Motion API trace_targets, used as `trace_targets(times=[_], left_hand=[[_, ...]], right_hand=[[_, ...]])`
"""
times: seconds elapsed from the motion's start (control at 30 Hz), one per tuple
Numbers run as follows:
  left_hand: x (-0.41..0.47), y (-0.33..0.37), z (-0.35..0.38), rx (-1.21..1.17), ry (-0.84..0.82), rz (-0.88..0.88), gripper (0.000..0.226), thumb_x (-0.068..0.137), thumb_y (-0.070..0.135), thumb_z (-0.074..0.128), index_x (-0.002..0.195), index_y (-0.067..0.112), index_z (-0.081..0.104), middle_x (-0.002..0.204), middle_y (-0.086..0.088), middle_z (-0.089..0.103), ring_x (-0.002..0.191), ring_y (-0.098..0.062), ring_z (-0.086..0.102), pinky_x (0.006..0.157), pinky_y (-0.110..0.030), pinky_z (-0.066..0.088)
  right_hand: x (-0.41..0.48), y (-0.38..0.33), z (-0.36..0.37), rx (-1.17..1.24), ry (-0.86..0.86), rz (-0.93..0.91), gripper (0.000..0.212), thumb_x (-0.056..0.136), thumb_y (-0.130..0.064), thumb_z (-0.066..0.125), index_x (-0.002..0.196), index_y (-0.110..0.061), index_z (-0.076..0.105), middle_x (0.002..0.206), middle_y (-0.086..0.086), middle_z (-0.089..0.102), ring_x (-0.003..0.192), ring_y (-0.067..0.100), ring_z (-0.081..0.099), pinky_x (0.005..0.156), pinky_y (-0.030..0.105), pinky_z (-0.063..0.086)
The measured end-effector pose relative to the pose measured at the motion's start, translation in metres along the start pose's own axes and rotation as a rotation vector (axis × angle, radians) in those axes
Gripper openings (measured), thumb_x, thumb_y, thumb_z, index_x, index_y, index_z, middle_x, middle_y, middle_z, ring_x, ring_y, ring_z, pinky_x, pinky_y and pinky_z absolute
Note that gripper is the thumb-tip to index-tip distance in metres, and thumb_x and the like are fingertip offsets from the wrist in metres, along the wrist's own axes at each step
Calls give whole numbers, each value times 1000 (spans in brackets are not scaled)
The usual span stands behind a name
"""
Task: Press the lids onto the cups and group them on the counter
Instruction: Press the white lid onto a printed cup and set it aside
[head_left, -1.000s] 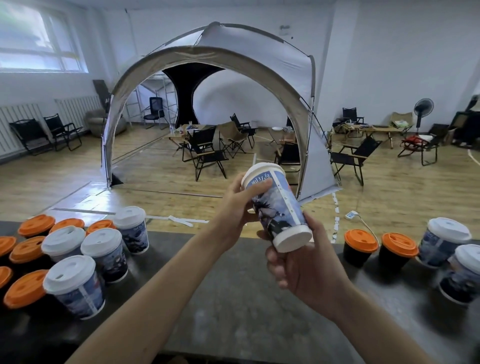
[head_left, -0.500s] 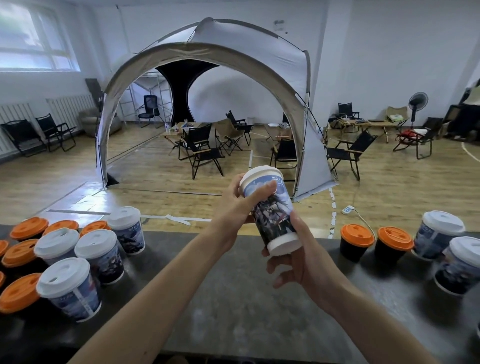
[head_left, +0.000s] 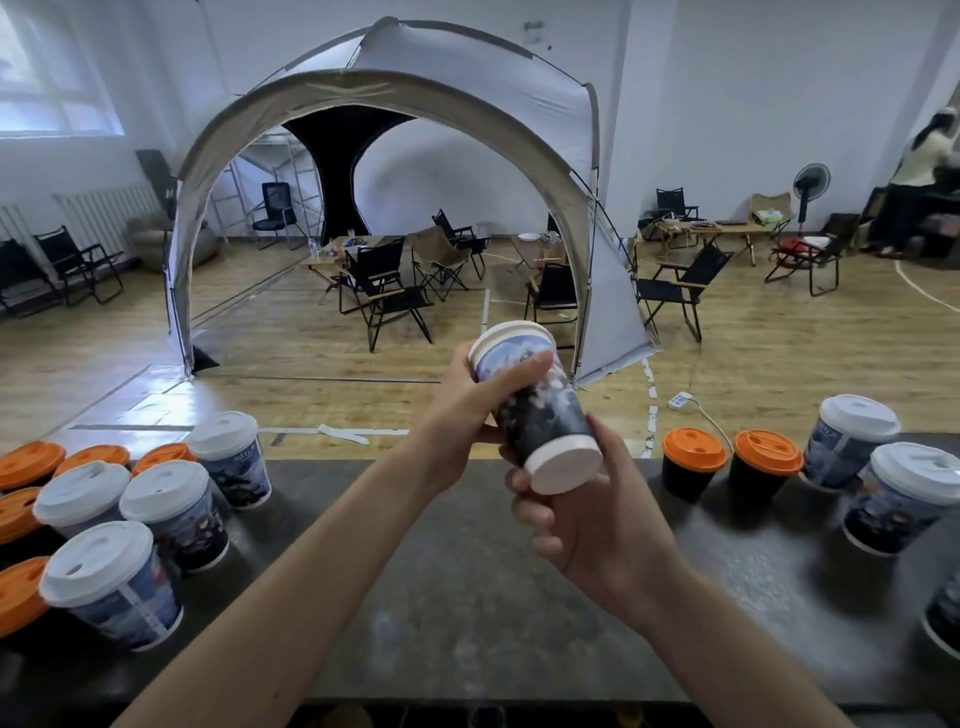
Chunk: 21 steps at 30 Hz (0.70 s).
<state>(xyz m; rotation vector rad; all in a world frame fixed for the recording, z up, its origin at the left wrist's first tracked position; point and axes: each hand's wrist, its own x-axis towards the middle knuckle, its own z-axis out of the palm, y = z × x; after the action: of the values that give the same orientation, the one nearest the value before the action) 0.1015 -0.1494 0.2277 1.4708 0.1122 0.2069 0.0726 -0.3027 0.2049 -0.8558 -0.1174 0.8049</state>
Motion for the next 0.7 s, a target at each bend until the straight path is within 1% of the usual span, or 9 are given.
trace_targets(times=[0.07,0.13,0.17,0.23,0.3,0.4,0.5,0.57,0.7], left_hand=[[-1,-3,2,5,3,10,76,67,47,86,128,24,48,120,-5,69,100,-23,74,53,-30,54],[-2,-4,4,20,43,12,78,64,49,90,126,25,50,119,-5,70,96,-21,75,54,-30,55],[-2,-4,4,28,68,3,77,63,48,91,125,26,51,118,-4,70,93,-20,75,55,-30,56],[-2,-3,4,53,105,-11,72,66,44,90,122,25,51,113,-2,69,88,-17,75,56,-31,58],[0,-2,3,107,104,-6,71,68,43,90,124,25,50,113,0,68,88,-15,75,58,-30,59],[-1,-3,2,70,60,-35,76,68,49,89,128,24,49,118,-2,69,87,-14,76,60,-28,58],[-1,-9,2,55,104,17,67,75,41,87,128,23,51,118,-3,69,89,-16,75,57,-25,56],[0,-13,3,89,135,45,65,76,42,86,128,25,51,116,-1,68,92,-15,73,55,-23,55],[5,-19,3,44,99,-5,42,95,42,67,129,25,50,114,-3,68,76,-9,70,49,-22,51]], right_hand=[[-1,0,-3,127,-66,19,76,98,-64,34,134,-1,57,79,10,58,52,14,47,37,22,39],[-1,2,-7,118,-86,36,78,98,-67,33,129,-1,61,80,11,59,54,15,49,38,24,39],[-1,3,-8,51,-56,45,80,98,-69,31,124,-1,64,81,12,62,55,17,52,38,24,40],[1,6,-13,-218,68,1,84,96,-74,29,115,-2,66,82,14,67,58,20,57,43,27,44],[1,9,-12,-372,142,-46,78,95,-71,34,110,-1,65,78,13,65,59,21,59,45,29,47],[0,12,-6,-188,46,-12,67,98,-64,34,108,-4,62,70,9,56,54,17,53,40,25,42],[2,14,-6,-32,13,19,67,97,-64,31,109,-5,61,68,7,49,52,15,48,38,23,37],[5,15,-10,19,2,32,68,95,-65,33,107,-4,64,68,7,48,52,15,46,38,23,34],[6,17,-16,94,-38,54,67,87,-62,43,104,-1,66,68,7,49,49,15,47,36,23,36]])
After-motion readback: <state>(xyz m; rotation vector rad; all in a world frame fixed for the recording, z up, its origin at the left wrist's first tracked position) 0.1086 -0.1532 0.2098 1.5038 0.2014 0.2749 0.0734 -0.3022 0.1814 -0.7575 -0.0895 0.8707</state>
